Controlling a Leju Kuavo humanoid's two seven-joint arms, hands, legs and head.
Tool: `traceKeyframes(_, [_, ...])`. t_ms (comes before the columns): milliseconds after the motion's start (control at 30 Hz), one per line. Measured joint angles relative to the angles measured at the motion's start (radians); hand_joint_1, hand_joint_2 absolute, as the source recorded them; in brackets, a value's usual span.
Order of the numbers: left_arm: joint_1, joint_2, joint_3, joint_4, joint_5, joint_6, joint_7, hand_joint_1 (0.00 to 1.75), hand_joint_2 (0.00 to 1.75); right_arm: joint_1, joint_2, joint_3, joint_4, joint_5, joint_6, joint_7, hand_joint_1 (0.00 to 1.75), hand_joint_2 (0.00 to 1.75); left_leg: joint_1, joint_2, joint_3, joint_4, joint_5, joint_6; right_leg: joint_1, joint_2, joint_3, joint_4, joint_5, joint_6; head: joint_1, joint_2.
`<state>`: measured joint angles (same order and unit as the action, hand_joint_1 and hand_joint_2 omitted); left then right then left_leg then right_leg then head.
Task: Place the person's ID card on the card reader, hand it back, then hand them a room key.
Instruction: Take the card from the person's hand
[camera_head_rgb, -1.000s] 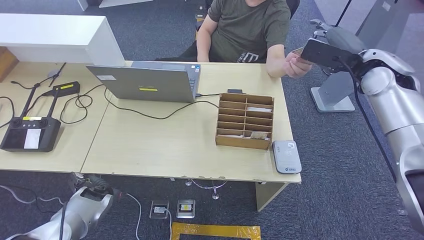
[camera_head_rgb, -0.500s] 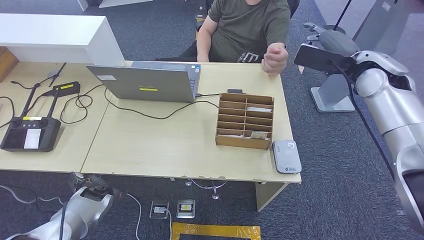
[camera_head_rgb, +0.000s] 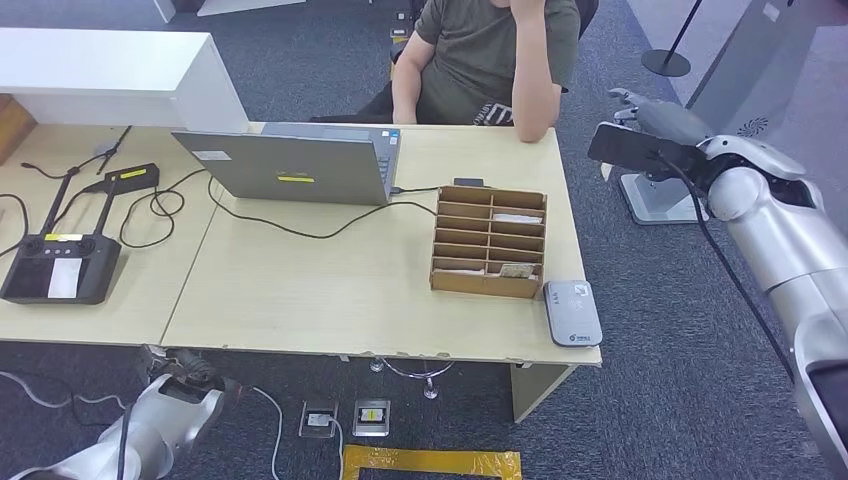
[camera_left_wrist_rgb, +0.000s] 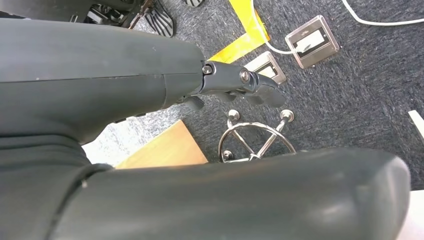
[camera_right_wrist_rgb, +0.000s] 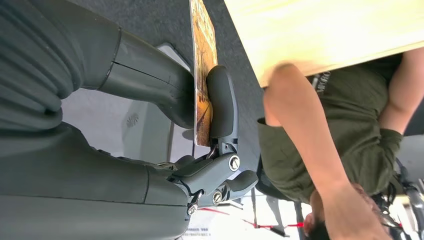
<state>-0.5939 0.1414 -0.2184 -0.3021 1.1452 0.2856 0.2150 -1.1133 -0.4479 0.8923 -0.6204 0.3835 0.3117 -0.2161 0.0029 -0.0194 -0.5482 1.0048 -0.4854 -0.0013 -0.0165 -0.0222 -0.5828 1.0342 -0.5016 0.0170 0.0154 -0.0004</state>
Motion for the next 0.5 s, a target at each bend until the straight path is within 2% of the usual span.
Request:
traceKeyframes(233, [0.000,0.012,-0.006,0.000,0.000,0.001,0.000,0.00,0.00,0.119,-0.039,0.007,-0.069,-0.070,-0.041,0.066,1.75,1.75,0.001,0.000,0.000,0.000,0.000,0.000,0.001,0.000,0.000,0.000,0.000,0.000,0.000,0.000])
traceKeyframes(500, [0.000,0.015,-0.012,0.000,0.000,0.002,-0.004,0.00,0.00,0.160,-0.057,0.009,-0.116,-0.091,-0.051,0.086,1.75,1.75,0.001,0.000,0.000,0.000,0.000,0.000,0.001,0.000,0.000,0.000,0.000,-0.001,0.000,0.000])
